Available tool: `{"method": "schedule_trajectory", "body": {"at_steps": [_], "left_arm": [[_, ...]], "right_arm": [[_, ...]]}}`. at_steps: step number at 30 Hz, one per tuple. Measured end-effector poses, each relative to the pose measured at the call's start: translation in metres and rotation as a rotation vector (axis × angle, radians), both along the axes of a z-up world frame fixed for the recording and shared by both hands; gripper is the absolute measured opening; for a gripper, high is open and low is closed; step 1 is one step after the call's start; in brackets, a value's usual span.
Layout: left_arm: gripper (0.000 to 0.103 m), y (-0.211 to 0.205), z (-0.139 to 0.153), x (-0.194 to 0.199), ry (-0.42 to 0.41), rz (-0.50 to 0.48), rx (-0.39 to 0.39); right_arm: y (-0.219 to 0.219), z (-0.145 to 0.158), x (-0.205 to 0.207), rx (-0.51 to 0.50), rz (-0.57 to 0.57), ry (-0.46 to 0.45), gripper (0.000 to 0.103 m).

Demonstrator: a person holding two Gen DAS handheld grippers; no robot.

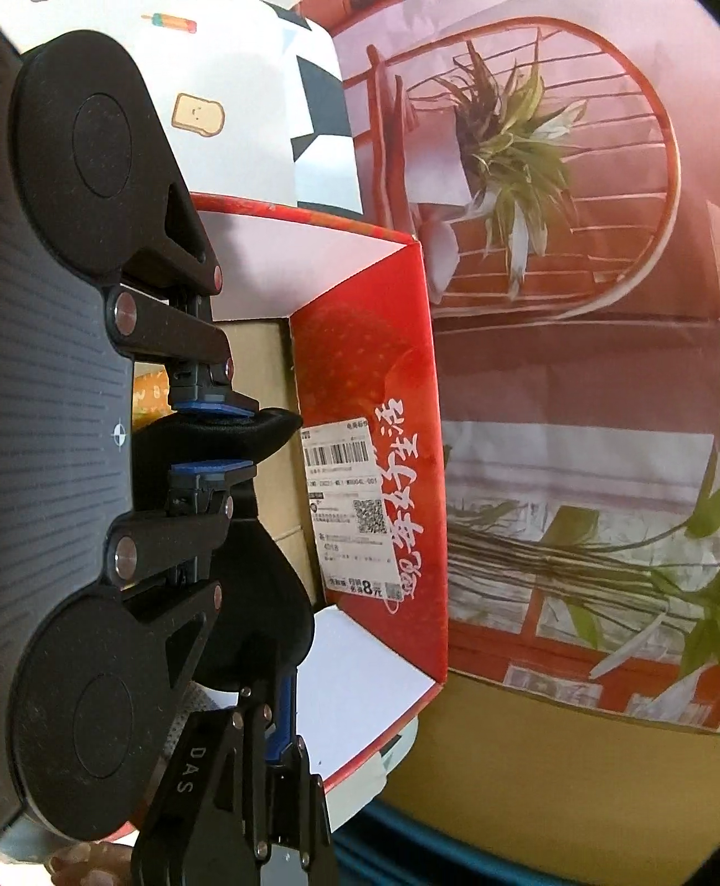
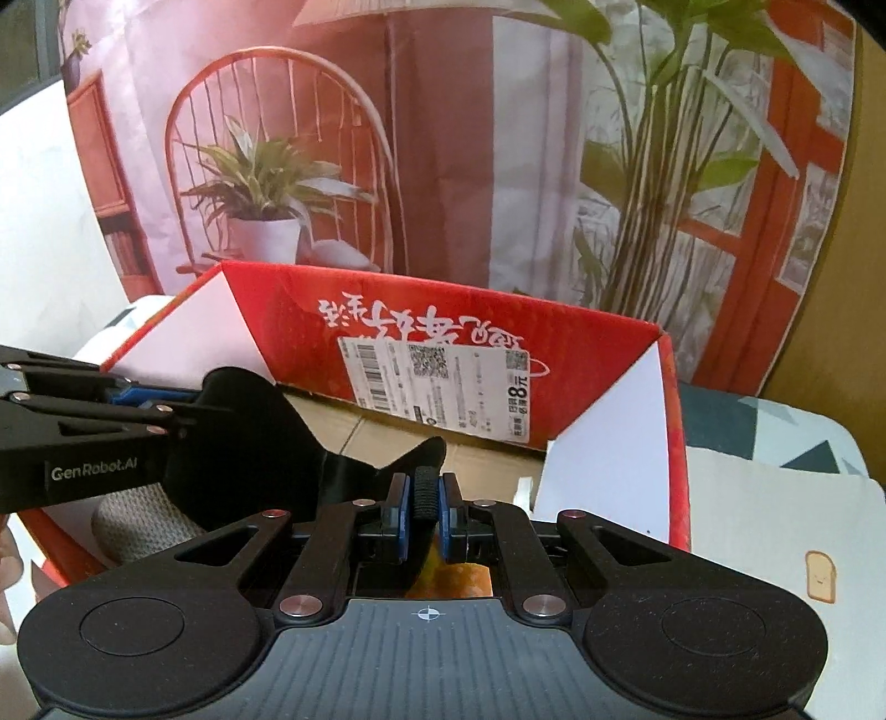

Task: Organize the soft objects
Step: 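Lower the eye mask into the box and open both grippers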

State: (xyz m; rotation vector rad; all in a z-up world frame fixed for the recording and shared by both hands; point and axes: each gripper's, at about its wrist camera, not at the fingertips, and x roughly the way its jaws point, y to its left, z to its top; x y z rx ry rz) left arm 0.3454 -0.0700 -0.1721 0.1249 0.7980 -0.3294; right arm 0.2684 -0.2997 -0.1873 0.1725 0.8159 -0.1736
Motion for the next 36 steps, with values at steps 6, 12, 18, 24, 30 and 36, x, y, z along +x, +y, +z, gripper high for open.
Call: {"method": "schedule_trajectory", "body": {"at_steps": [6, 12, 18, 24, 30, 36], "left_arm": [[0.053, 0.01, 0.018, -0.009, -0.043, -0.02, -0.09], [0.053, 0.018, 0.038, -0.031, -0.099, -0.02, -0.094], [0.053, 0.03, 0.055, -0.08, -0.178, -0.017, -0.087], [0.053, 0.046, 0.062, -0.131, -0.22, -0.003, -0.103], [0.053, 0.062, 0.046, -0.18, -0.209, -0.004, -0.123], [0.053, 0.073, 0.015, -0.216, -0.144, 0.022, -0.172]], "right_arm": [[0.006, 0.006, -0.012, -0.058, -0.04, -0.013, 0.024], [0.013, 0.028, -0.032, -0.101, -0.047, -0.088, 0.036], [0.021, 0.055, -0.078, -0.06, -0.031, -0.246, 0.04], [0.041, 0.06, -0.124, -0.027, -0.051, -0.321, 0.04], [0.066, 0.051, -0.174, 0.024, -0.072, -0.39, 0.04], [0.09, 0.033, -0.216, 0.022, -0.06, -0.406, 0.04]]}}
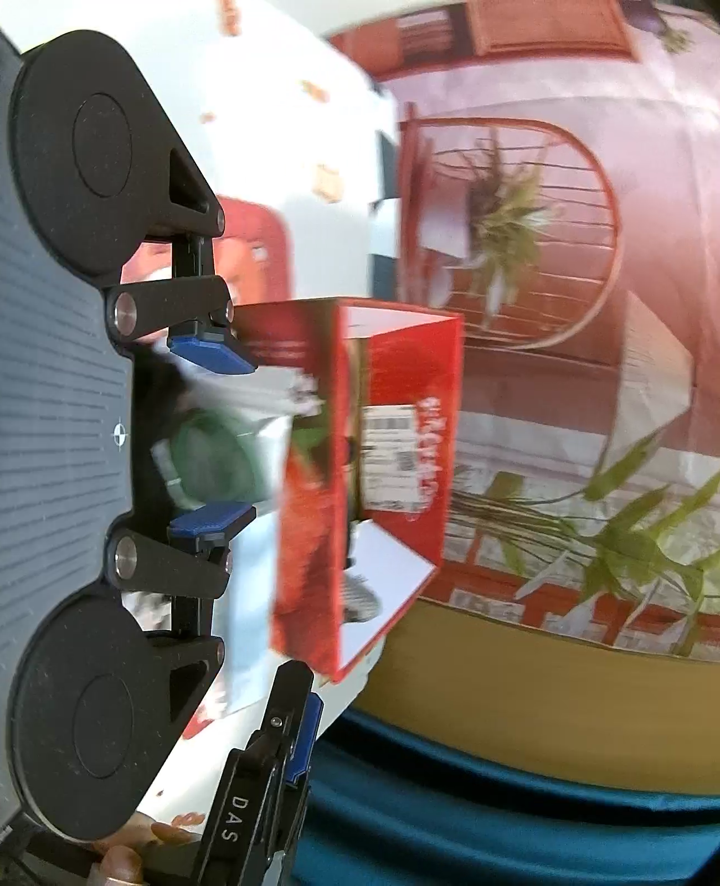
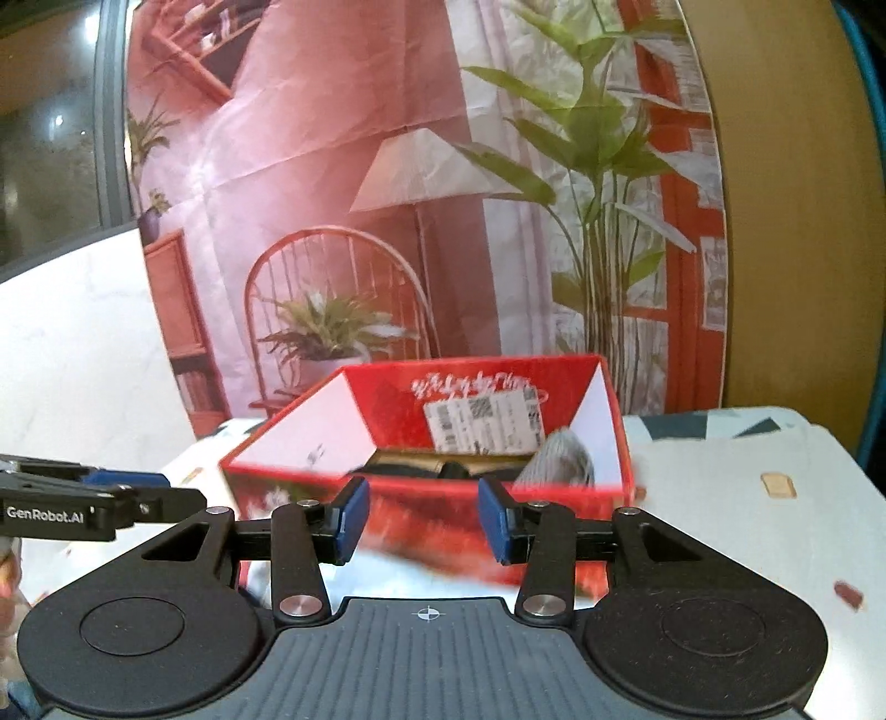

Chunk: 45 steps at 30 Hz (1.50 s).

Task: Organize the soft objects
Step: 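Lower the eye mask into the box and open both grippers, then move the left tool to the green knit pouch and close on it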

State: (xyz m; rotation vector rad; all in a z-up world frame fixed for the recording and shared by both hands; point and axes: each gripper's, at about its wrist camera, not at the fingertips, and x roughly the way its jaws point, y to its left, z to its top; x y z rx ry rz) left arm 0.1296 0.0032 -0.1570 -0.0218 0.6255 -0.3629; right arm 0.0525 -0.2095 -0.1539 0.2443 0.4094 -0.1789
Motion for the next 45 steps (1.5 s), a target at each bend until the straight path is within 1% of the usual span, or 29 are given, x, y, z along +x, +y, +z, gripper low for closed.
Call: {"method": "schedule_trajectory", "body": {"at_steps": [3, 6, 11, 13, 17, 23, 25, 27, 33, 36, 39, 42, 44, 45], "left_arm": [[0.053, 0.003, -0.013, -0.01, 0.038, 0.001, -0.027], [0.053, 0.004, -0.025, -0.018, 0.061, -0.003, -0.027], [0.053, 0.006, -0.044, -0.022, 0.129, -0.006, -0.06], [0.053, 0.005, -0.049, -0.022, 0.147, -0.016, -0.061], [0.053, 0.003, -0.06, -0.021, 0.177, -0.023, -0.039], [0.053, 0.007, -0.074, -0.016, 0.224, -0.03, -0.066], [0.053, 0.009, -0.079, -0.014, 0.246, -0.026, -0.078], [0.053, 0.011, -0.082, -0.013, 0.262, -0.022, -0.092], [0.053, 0.008, -0.085, -0.011, 0.282, -0.041, -0.124], [0.053, 0.002, -0.085, -0.007, 0.287, -0.047, -0.116], [0.053, -0.005, -0.085, -0.001, 0.309, -0.075, -0.144], [0.053, -0.01, -0.089, 0.001, 0.324, -0.101, -0.169], [0.053, -0.01, -0.095, 0.003, 0.338, -0.119, -0.214], [0.053, -0.008, -0.098, 0.003, 0.349, -0.111, -0.24]], "right_arm": [[0.011, -0.007, -0.015, -0.015, 0.021, 0.015, 0.04], [0.02, -0.014, -0.026, -0.024, 0.042, 0.031, 0.04], [0.032, -0.03, -0.038, -0.012, 0.076, 0.078, 0.04], [0.035, -0.038, -0.039, -0.016, 0.098, 0.104, 0.04], [0.041, -0.049, -0.038, -0.027, 0.129, 0.15, 0.041], [0.05, -0.065, -0.034, -0.013, 0.171, 0.218, 0.043], [0.051, -0.07, -0.033, 0.003, 0.187, 0.236, 0.045], [0.056, -0.075, -0.031, 0.006, 0.205, 0.253, 0.049], [0.065, -0.082, -0.026, 0.001, 0.26, 0.287, 0.054], [0.068, -0.086, -0.023, 0.001, 0.274, 0.303, 0.055], [0.068, -0.089, -0.02, 0.01, 0.282, 0.307, 0.058], [0.073, -0.092, -0.018, 0.001, 0.304, 0.315, 0.058], [0.076, -0.094, -0.017, -0.005, 0.318, 0.325, 0.058], [0.077, -0.096, -0.016, -0.006, 0.321, 0.331, 0.058]]}}
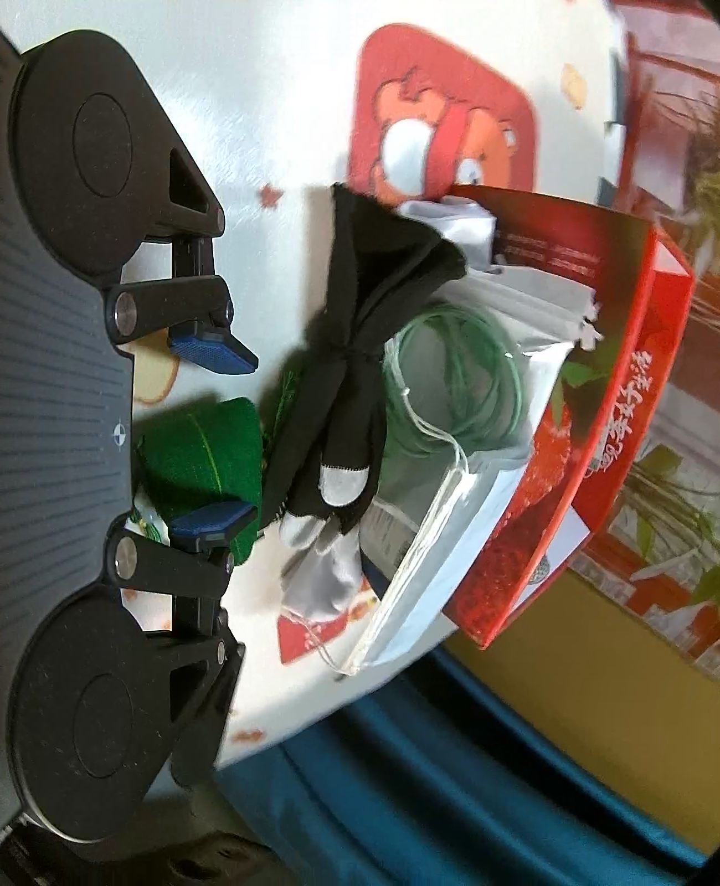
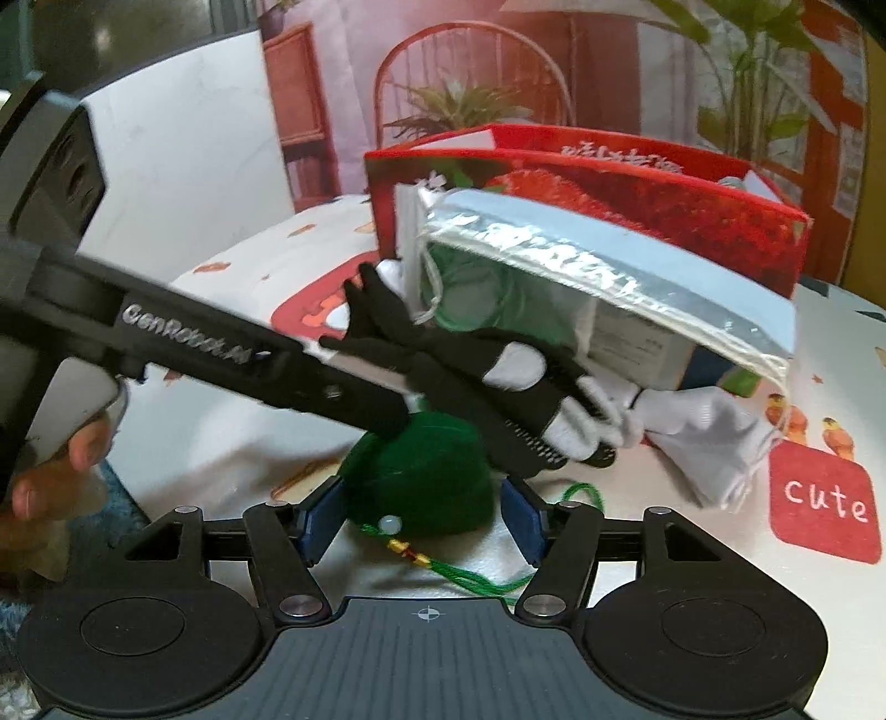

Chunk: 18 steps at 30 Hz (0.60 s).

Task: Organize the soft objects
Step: 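Move the left tool to the green knit pouch and close on it, then lift the green pouch with the left gripper toward the box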

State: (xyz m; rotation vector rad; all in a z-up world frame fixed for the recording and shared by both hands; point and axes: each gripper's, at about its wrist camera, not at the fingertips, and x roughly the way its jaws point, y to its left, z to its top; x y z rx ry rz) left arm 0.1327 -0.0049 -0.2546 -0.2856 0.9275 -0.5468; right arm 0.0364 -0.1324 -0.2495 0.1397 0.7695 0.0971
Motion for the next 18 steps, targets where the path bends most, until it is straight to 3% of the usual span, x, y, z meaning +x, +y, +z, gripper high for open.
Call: {"method": "schedule_trajectory", "body": {"at_steps": [6, 10, 18], "left_arm": [[0.053, 0.006, -0.009, -0.004, 0.052, -0.015, -0.093], [0.054, -0.003, -0.008, -0.008, 0.033, -0.048, -0.057], [0.053, -0.001, -0.008, -0.006, 0.026, -0.036, -0.061]], "right_arm": [[0.002, -0.001, 0.0, -0.011, 0.002, 0.003, 0.058], [0.003, 0.0, 0.0, -0.01, 0.003, -0.001, 0.056], [0.005, 0.001, 0.002, -0.018, 0.002, -0.009, 0.055]]}}
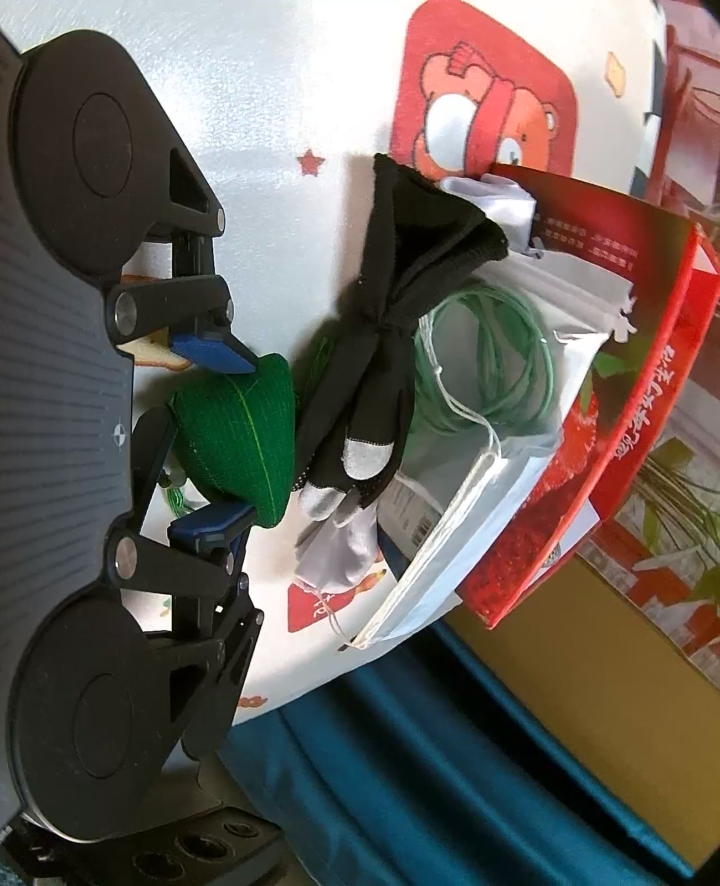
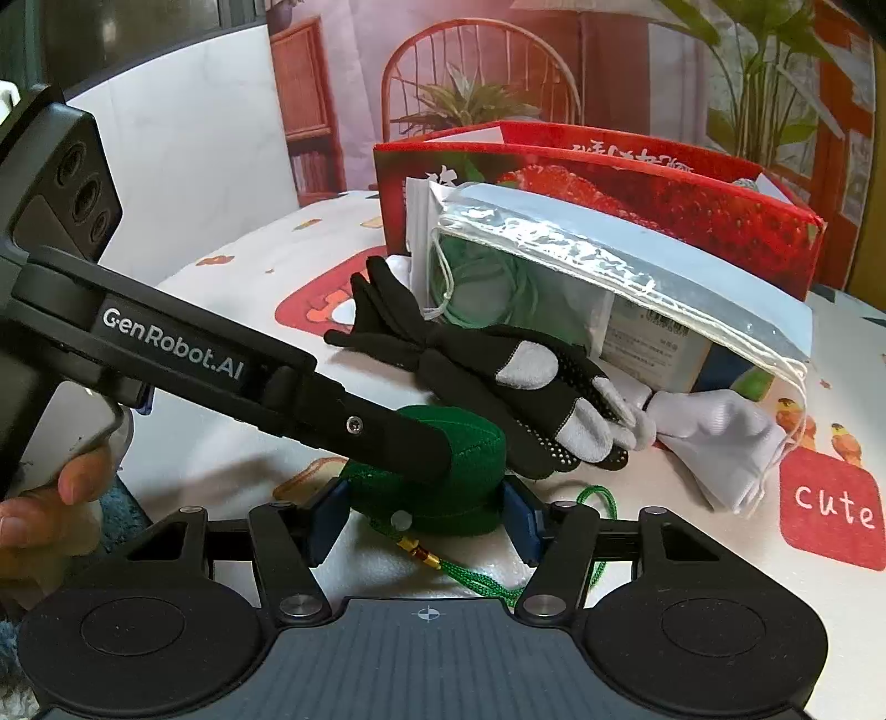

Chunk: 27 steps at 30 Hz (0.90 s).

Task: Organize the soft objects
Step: 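Lift the green pouch with the left gripper toward the box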

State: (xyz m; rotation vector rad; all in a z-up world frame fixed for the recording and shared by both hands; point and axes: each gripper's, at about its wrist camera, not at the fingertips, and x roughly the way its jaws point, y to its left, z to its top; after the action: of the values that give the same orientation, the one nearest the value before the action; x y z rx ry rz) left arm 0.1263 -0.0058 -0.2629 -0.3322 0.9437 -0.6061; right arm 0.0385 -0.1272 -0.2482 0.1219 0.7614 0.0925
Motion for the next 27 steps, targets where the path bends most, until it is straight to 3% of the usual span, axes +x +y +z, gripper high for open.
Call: {"method": "schedule_trajectory", "body": {"at_steps": [9, 15, 27], "left_arm": [[0.053, 0.001, 0.039, -0.012, -0.135, -0.004, 0.011], [0.053, 0.0, 0.083, -0.018, -0.281, 0.0, 0.033], [0.053, -0.002, 0.156, -0.015, -0.439, 0.03, 0.016]], "right_arm": [[0.004, 0.02, -0.006, -0.019, -0.011, -0.077, 0.055], [0.004, 0.055, -0.008, -0.051, -0.012, -0.179, 0.054], [-0.009, 0.125, 0.006, -0.092, 0.023, -0.332, 0.054]]}}
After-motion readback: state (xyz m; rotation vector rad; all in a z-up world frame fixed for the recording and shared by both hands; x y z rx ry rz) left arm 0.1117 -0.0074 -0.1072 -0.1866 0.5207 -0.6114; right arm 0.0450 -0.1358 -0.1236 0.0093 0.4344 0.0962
